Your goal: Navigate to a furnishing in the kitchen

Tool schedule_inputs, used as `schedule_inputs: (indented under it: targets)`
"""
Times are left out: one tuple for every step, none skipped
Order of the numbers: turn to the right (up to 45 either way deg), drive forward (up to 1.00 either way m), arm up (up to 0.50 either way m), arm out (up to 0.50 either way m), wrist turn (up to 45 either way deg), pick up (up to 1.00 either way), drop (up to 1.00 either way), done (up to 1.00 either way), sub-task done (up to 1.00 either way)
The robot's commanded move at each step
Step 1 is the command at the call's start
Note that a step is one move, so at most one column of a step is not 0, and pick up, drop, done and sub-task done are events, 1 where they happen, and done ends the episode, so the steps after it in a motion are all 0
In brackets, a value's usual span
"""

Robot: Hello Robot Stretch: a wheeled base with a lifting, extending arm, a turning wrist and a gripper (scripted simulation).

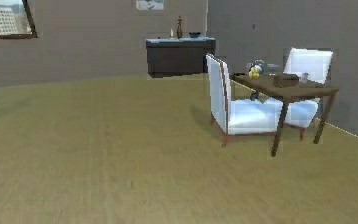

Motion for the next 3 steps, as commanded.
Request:
schedule_inputs:
  targets:
    - [3.0, 0.00, 0.00, 0.00, 0.0, 0.00, 0.00, 0.00, 0.00]
    - [0.0, 1.00, 0.00, 0.00, 0.0, 0.00, 0.00, 0.00, 0.00]
    - [3.0, 0.00, 0.00, 0.00, 0.0, 0.00, 0.00, 0.00, 0.00]
